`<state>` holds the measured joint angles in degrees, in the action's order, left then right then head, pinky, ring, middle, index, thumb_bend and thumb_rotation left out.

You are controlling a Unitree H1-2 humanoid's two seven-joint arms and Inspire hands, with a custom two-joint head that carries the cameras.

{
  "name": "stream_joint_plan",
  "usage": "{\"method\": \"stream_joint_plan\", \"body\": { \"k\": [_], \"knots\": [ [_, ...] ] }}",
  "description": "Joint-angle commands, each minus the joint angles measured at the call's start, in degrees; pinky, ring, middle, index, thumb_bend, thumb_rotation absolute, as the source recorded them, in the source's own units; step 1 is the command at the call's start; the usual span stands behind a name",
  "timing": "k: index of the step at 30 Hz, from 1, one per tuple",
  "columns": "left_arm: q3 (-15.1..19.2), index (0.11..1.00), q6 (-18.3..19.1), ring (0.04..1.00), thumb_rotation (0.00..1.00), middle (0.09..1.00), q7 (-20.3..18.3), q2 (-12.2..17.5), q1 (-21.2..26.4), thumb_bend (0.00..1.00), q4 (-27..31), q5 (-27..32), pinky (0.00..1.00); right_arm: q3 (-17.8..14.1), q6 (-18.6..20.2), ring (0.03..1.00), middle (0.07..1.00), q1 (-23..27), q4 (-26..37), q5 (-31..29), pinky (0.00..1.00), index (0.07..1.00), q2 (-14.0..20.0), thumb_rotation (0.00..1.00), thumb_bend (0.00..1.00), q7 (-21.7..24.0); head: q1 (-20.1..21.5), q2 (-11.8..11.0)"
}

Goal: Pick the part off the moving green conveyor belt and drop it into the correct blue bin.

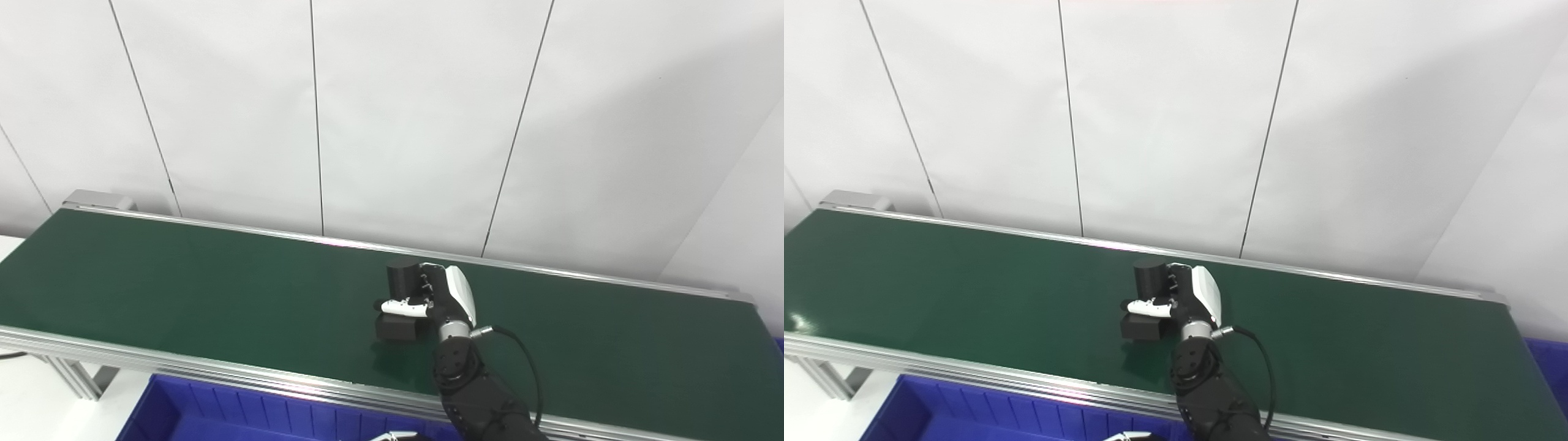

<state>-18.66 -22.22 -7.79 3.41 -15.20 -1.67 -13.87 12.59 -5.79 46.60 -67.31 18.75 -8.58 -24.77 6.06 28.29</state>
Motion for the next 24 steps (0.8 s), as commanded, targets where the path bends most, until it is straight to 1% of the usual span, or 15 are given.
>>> {"method": "stream_joint_plan", "body": {
  "k": [1,2,4,5,7,8,9,10,11,12,14,17,18,21,24],
  "knots": [
    [0.5,0.774,-0.1,0.808,0.79,0.818,0.1,0.3,0.7,0.83,1.7,0.9,0.73,-0.9,-3.5,0.408,0.497,0.2,5.7,-0.5,0.44,0.548,1.0,0.0,0.51,-1.4,1.0,2.1],
    [0.7,0.778,0.2,0.811,0.79,0.82,0.0,0.3,0.8,0.83,2.0,1.0,0.73,-1.2,-3.3,0.406,0.495,-0.7,7.9,-0.7,0.43,0.553,1.4,0.0,0.51,-1.1,1.0,2.1],
    [1.4,0.784,0.5,0.812,0.79,0.823,-0.4,0.6,1.2,0.82,2.3,2.3,0.73,-2.0,-2.7,0.402,0.494,-2.2,12.0,-1.1,0.41,0.558,2.0,0.0,0.51,-0.4,2.7,4.7],
    [1.7,0.789,0.5,0.814,0.78,0.826,-0.6,0.6,1.2,0.81,2.2,3.3,0.73,-2.3,-2.8,0.398,0.493,-3.3,14.6,-1.4,0.4,0.559,2.4,0.0,0.51,0.1,2.7,4.7],
    [2.2,0.797,0.8,0.822,0.79,0.833,-0.8,0.7,1.2,0.81,2.3,4.6,0.75,-3.1,-2.2,0.394,0.496,-5.8,20.1,-2.3,0.39,0.558,3.3,0.0,0.5,1.5,3.5,5.5],
    [2.4,0.799,0.8,0.824,0.79,0.835,-0.8,0.9,1.2,0.8,2.4,4.8,0.76,-3.5,-1.1,0.396,0.5,-7.1,23.1,-2.8,0.39,0.556,3.6,0.0,0.5,2.6,4.2,6.3],
    [2.6,0.803,0.7,0.823,0.81,0.835,-0.7,1.0,1.3,0.8,2.4,4.8,0.76,-3.8,0.1,0.398,0.506,-8.5,26.3,-3.1,0.39,0.554,4.0,0.0,0.5,3.6,4.2,6.3],
    [2.9,0.81,0.6,0.818,0.82,0.837,-0.7,1.3,1.4,0.78,2.5,4.8,0.75,-4.1,1.4,0.399,0.509,-9.8,29.6,-3.4,0.39,0.555,4.3,0.0,0.5,4.4,4.7,7.4],
    [3.1,0.813,0.6,0.817,0.82,0.839,-0.6,1.4,1.5,0.78,2.6,4.8,0.75,-4.3,2.5,0.399,0.509,-11.4,33.1,-3.4,0.39,0.555,4.8,0.0,0.5,5.3,4.7,7.6],
    [3.4,0.821,1.2,0.813,0.84,0.844,-0.5,1.5,1.5,0.76,3.1,4.8,0.74,-4.6,3.6,0.399,0.503,-13.0,36.9,-3.7,0.39,0.557,5.3,0.0,0.5,6.3,4.9,8.5],
    [3.9,0.826,2.9,0.816,0.85,0.849,-0.1,1.5,1.2,0.76,4.5,4.3,0.73,-4.8,5.3,0.399,0.494,-16.0,43.7,-4.0,0.38,0.56,6.5,0.0,0.5,8.5,5.0,9.2],
    [4.6,0.829,4.7,0.824,0.87,0.854,-0.1,1.7,0.9,0.76,6.1,3.6,0.73,-5.3,7.9,0.402,0.5,-19.5,51.1,-4.4,0.38,0.55,7.5,0.0,0.51,11.2,5.0,9.8],
    [4.8,0.83,5.5,0.826,0.87,0.855,-0.3,2.0,1.0,0.76,6.8,3.4,0.73,-5.7,9.2,0.402,0.501,-21.4,54.8,-5.2,0.38,0.548,7.9,0.0,0.51,12.6,5.0,10.4],
    [5.3,0.83,8.1,0.828,0.86,0.855,-0.5,2.1,1.0,0.75,8.8,3.3,0.74,-6.1,11.8,0.403,0.506,-26.1,63.4,-6.3,0.4,0.548,9.6,0.0,0.51,16.0,4.9,10.8],
    [5.4,0.83,10.7,0.83,0.85,0.855,-0.8,2.3,1.1,0.75,10.4,3.1,0.74,-6.1,13.2,0.411,0.505,-29.8,69.1,-6.2,0.41,0.542,11.0,0.0,0.51,18.3,4.9,11.5]
  ]
}}
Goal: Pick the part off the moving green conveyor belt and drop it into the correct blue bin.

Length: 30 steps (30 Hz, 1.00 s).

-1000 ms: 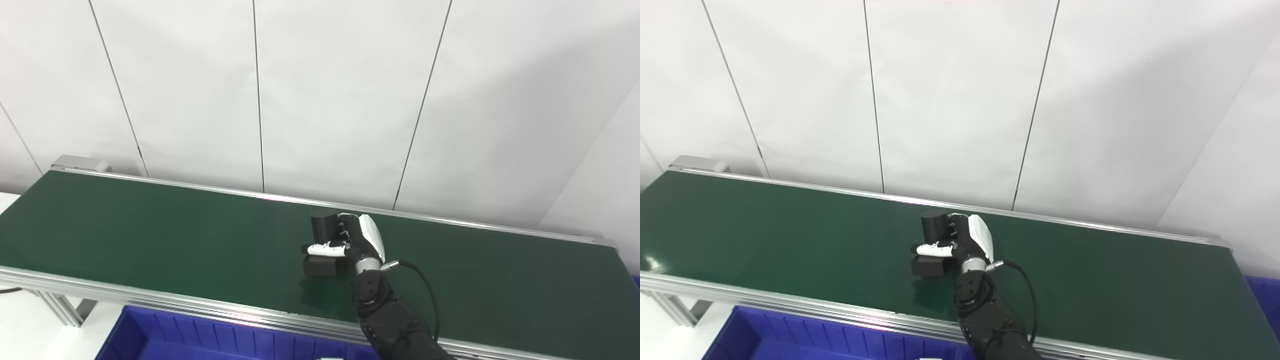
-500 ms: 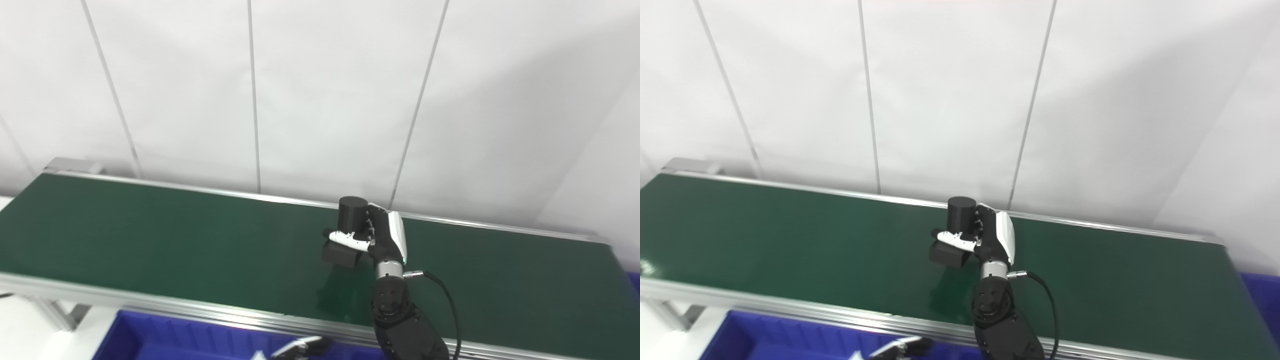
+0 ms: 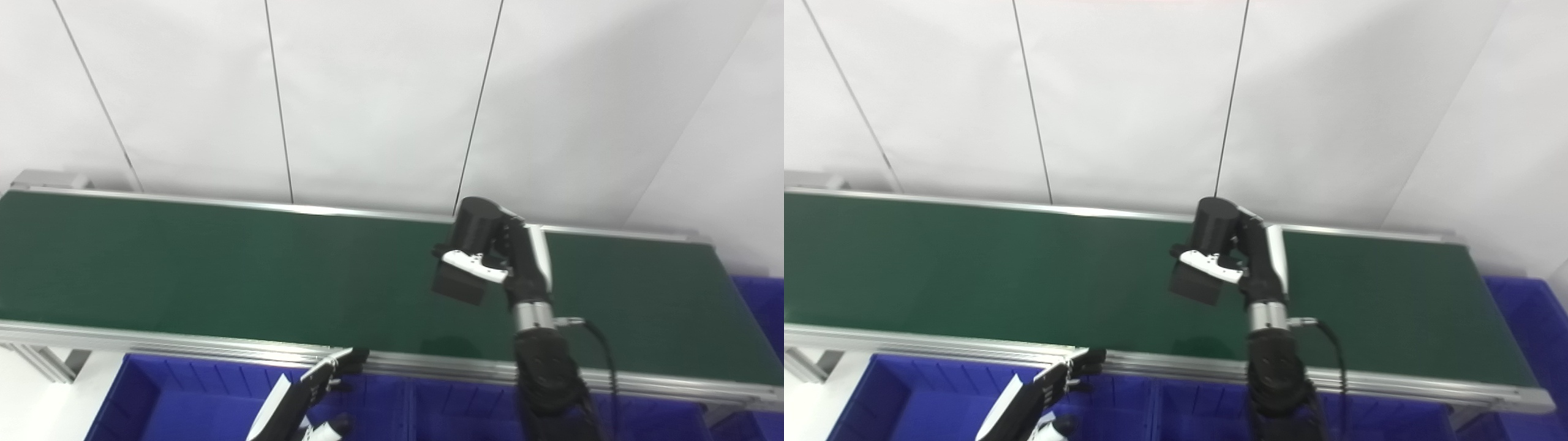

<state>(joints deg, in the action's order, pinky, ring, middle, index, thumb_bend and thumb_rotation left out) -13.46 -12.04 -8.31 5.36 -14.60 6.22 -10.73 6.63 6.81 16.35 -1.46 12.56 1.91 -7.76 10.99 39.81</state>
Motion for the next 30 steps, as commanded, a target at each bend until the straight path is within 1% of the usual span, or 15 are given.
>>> {"method": "stream_joint_plan", "body": {
  "k": [1,3,7,11,13,15,17,20,21,22,23,25,28,30],
  "knots": [
    [0.3,0.83,1.2,0.83,0.84,0.855,-0.3,0.5,0.5,0.75,2.9,-0.1,0.74,-0.1,1.1,0.408,0.498,-0.7,4.9,0.2,0.4,0.548,1.0,0.0,0.51,2.0,0.0,0.1],
    [0.3,0.832,2.5,0.831,0.84,0.856,-0.3,0.6,0.6,0.76,3.6,-0.2,0.74,0.3,1.0,0.406,0.494,-3.3,7.7,0.9,0.4,0.553,2.2,0.0,0.51,3.2,-0.1,0.3],
    [0.4,0.832,3.4,0.832,0.82,0.856,0.0,0.7,0.9,0.75,3.6,-0.7,0.74,1.0,0.5,0.402,0.501,-8.0,11.3,1.0,0.4,0.55,4.6,0.0,0.51,6.0,-0.5,0.6],
    [0.3,0.846,4.1,0.84,0.78,0.863,0.0,0.8,1.3,0.73,3.7,-1.5,0.76,1.6,1.5,0.4,0.501,-11.7,14.3,1.3,0.39,0.553,8.0,0.0,0.51,10.1,-0.5,0.9],
    [0.2,0.857,5.0,0.847,0.79,0.869,-0.2,0.9,1.3,0.72,4.3,-2.2,0.77,2.0,2.2,0.398,0.499,-12.9,15.5,1.1,0.4,0.556,10.0,0.0,0.5,12.6,-0.5,1.3],
    [0.0,0.87,6.4,0.856,0.79,0.878,-0.7,1.2,1.4,0.71,4.9,-2.5,0.78,2.3,4.0,0.394,0.498,-14.0,16.3,1.1,0.39,0.554,12.0,0.0,0.51,15.0,-0.5,1.6],
    [-0.1,0.881,7.4,0.866,0.79,0.887,-1.1,1.4,1.3,0.71,5.4,-2.6,0.8,2.6,5.6,0.394,0.5,-14.8,16.8,1.7,0.39,0.551,13.2,0.0,0.51,16.5,-0.6,1.6],
    [-0.4,0.895,8.5,0.879,0.79,0.898,-1.5,1.8,1.3,0.71,5.7,-2.8,0.82,4.6,5.2,0.391,0.501,-16.0,17.2,6.0,0.37,0.552,17.0,0.0,0.51,19.0,-0.9,1.5],
    [-0.5,0.897,8.9,0.882,0.79,0.9,-1.7,2.0,1.3,0.71,5.8,-2.6,0.83,5.3,4.8,0.388,0.495,-16.3,17.5,7.2,0.37,0.558,17.9,0.0,0.5,19.6,-0.6,2.1],
    [-0.5,0.895,9.4,0.885,0.79,0.903,-1.9,2.1,1.4,0.71,6.0,-2.5,0.83,5.8,4.6,0.384,0.49,-16.6,17.9,8.0,0.36,0.561,18.5,0.0,0.5,20.1,-0.6,2.2],
    [-0.6,0.894,10.1,0.889,0.79,0.906,-2.3,2.2,1.5,0.71,6.2,-2.4,0.84,6.3,4.7,0.378,0.486,-16.9,18.3,8.8,0.35,0.563,19.0,0.0,0.5,20.5,-0.2,2.9],
    [-0.7,0.903,11.9,0.909,0.81,0.925,-3.3,2.7,1.7,0.72,7.2,-1.9,0.86,7.5,5.3,0.366,0.478,-17.2,18.9,10.7,0.32,0.565,20.0,0.0,0.5,21.9,0.2,3.5],
    [-0.7,0.91,13.2,0.919,0.81,0.937,-4.2,3.1,1.9,0.73,8.0,-1.9,0.87,9.2,5.7,0.366,0.474,-17.0,18.5,14.1,0.32,0.562,21.0,0.0,0.5,23.3,-0.1,3.2],
    [-0.9,0.908,12.9,0.911,0.81,0.926,-4.1,3.3,2.0,0.73,8.0,-2.6,0.85,10.2,6.0,0.393,0.507,-16.7,17.5,17.1,0.29,0.505,21.5,0.0,0.51,23.8,-0.5,4.3]
  ]
}}
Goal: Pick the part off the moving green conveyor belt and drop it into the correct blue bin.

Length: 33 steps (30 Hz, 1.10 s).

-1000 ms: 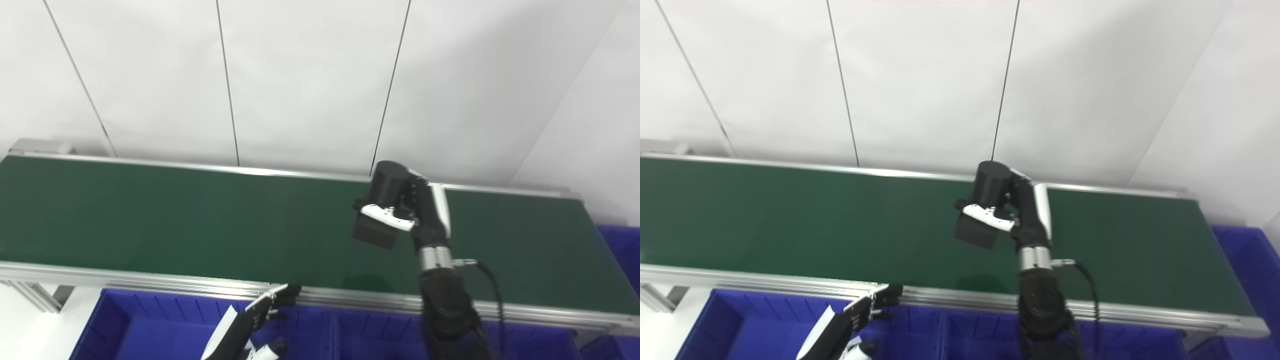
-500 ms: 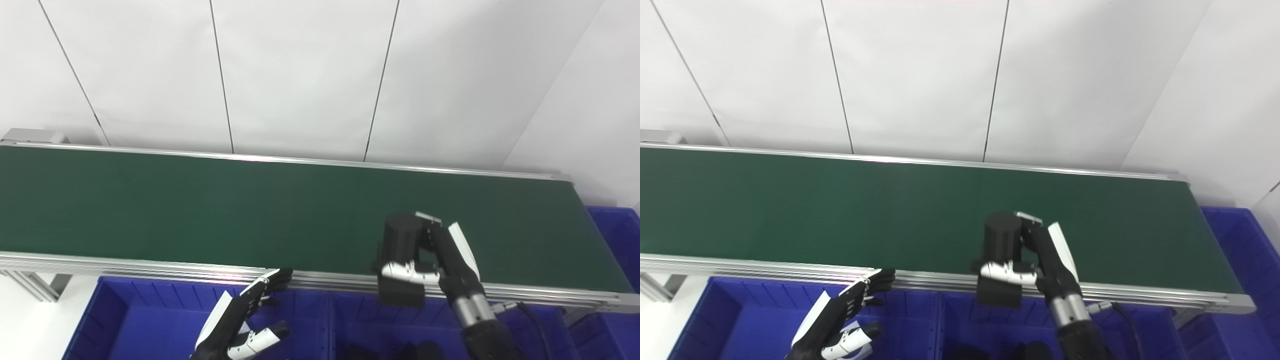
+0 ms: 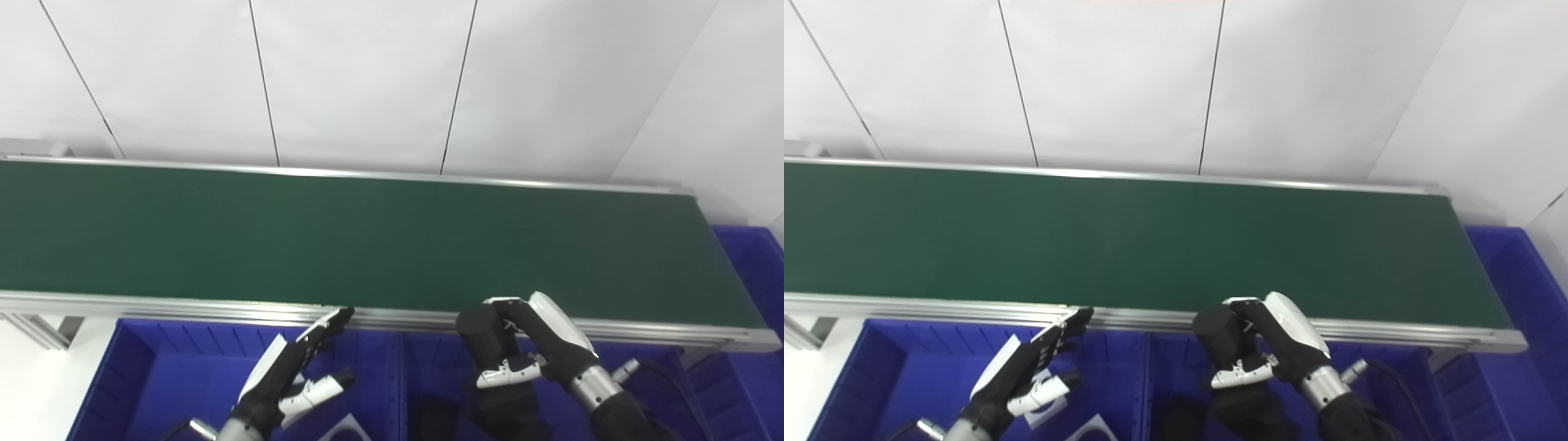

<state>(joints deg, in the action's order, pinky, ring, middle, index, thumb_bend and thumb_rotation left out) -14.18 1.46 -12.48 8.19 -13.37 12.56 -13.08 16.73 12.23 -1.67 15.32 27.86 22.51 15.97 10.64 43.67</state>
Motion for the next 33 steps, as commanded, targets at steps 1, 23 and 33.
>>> {"method": "stream_joint_plan", "body": {
  "k": [1,23,33],
  "knots": [
    [-0.2,0.907,-0.3,0.911,0.8,0.924,0.0,0.5,0.7,0.73,2.0,-0.5,0.85,0.5,0.8,0.398,0.511,1.5,0.1,3.0,0.28,0.498,1.1,0.0,0.51,0.4,-0.2,0.8],
    [-0.9,0.939,4.8,0.932,0.81,0.952,-1.1,1.4,0.6,0.73,6.9,-1.7,0.87,9.4,9.1,0.391,0.477,4.7,-4.1,24.7,0.39,0.567,0.1,0.0,0.51,12.5,0.4,4.2],
    [-0.8,0.941,4.3,0.933,0.81,0.95,-1.2,1.9,0.7,0.75,6.5,-1.5,0.87,10.4,10.7,0.791,0.852,4.6,-2.2,31.2,0.72,0.858,-0.8,0.19,0.75,15.2,0.6,4.1]
  ]
}}
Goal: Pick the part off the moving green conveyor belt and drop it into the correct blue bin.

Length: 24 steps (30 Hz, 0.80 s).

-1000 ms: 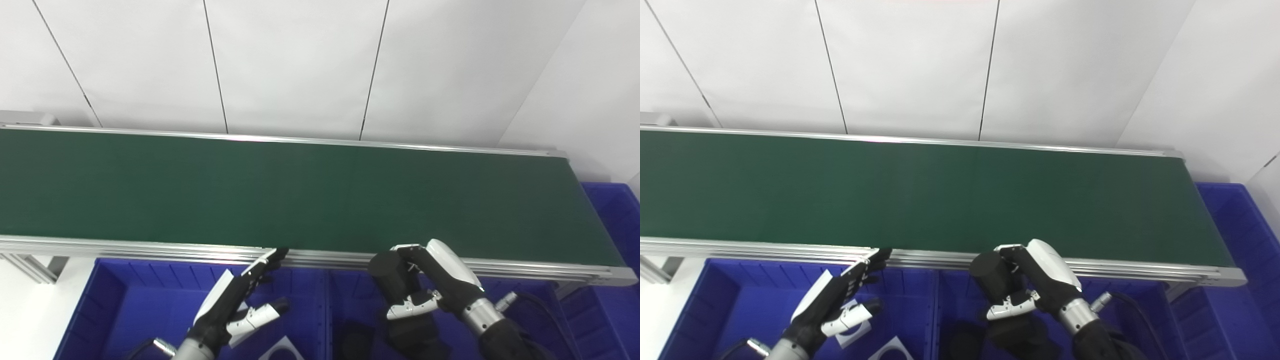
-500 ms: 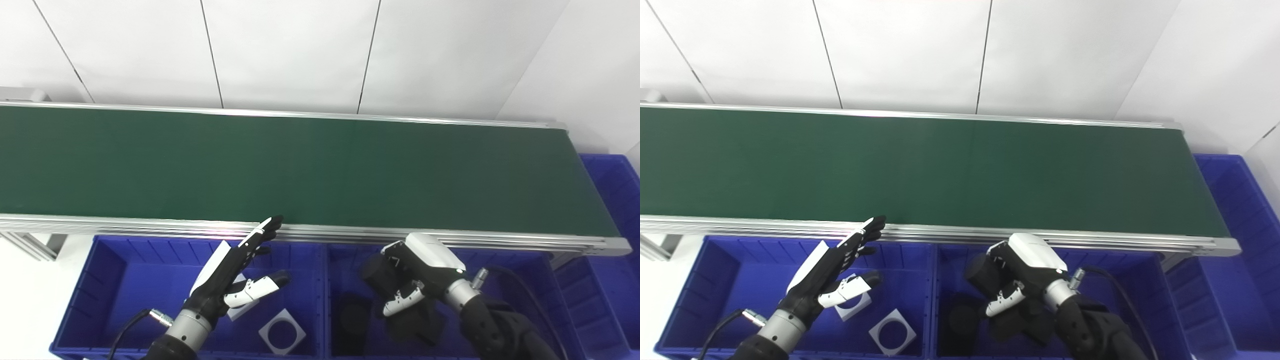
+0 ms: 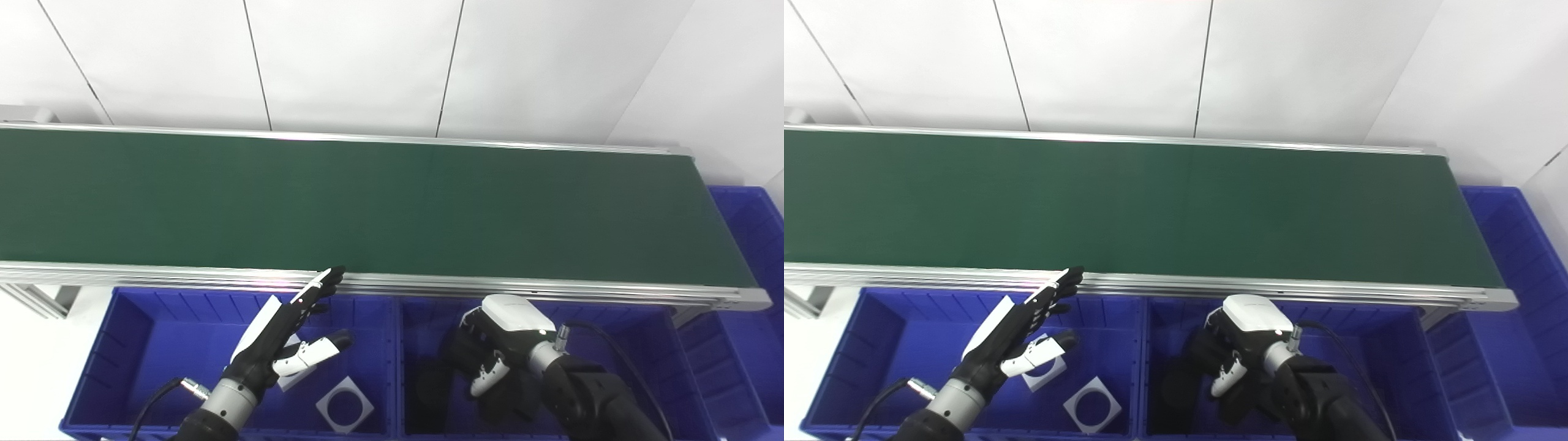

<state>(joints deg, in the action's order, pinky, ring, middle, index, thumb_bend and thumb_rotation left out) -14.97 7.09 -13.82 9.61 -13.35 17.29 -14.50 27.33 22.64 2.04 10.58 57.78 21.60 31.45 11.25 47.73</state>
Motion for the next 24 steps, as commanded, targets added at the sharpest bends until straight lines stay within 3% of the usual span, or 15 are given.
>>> {"method": "stream_joint_plan", "body": {
  "k": [1,6,9,11,15,18,24],
  "knots": [
    [0.0,0.94,-1.4,0.934,0.8,0.95,0.1,0.4,0.7,0.75,1.7,0.2,0.87,-0.2,0.0,0.828,0.882,0.4,3.0,1.8,0.77,0.891,0.0,0.21,0.78,-0.7,-0.1,0.0],
    [0.1,0.941,-2.0,0.937,0.78,0.95,0.4,0.4,0.3,0.74,1.5,0.3,0.86,-0.9,-1.8,0.952,0.973,-2.6,6.1,3.9,0.9,0.988,-0.5,0.26,0.86,-5.1,-0.5,-0.4],
    [0.0,0.943,-2.5,0.937,0.77,0.952,0.6,0.5,-0.1,0.75,1.6,0.1,0.87,-2.7,-2.1,0.994,0.999,-5.3,9.2,2.7,0.94,1.0,-1.6,0.26,0.9,-8.4,-1.2,-0.9],
    [0.1,0.943,-2.6,0.938,0.77,0.953,0.7,0.5,-0.5,0.75,1.8,0.1,0.87,-5.5,-3.6,0.994,1.0,-8.2,11.6,-1.5,0.93,1.0,-3.2,0.25,0.9,-12.9,-1.6,-1.2],
    [0.5,0.946,-3.6,0.943,0.75,0.957,1.3,0.2,-1.3,0.75,1.9,0.7,0.87,-13.1,-7.6,0.996,1.0,-15.2,15.7,-16.8,0.9,1.0,-9.2,0.26,0.89,-20.7,-2.3,-1.8],
    [1.0,0.949,-5.6,0.953,0.74,0.96,1.7,-0.2,-1.7,0.74,1.4,1.6,0.88,-16.1,-8.6,0.968,1.0,-18.6,18.1,-25.6,0.79,1.0,-12.2,0.32,0.89,-21.5,-3.0,-1.8],
    [1.8,0.958,-10.4,0.96,0.71,0.965,2.7,-0.9,-1.9,0.7,0.3,3.3,0.89,-18.0,-9.9,0.971,1.0,-21.8,20.0,-39.0,0.88,1.0,-14.0,0.35,0.88,-20.2,-3.4,-2.3]
  ]
}}
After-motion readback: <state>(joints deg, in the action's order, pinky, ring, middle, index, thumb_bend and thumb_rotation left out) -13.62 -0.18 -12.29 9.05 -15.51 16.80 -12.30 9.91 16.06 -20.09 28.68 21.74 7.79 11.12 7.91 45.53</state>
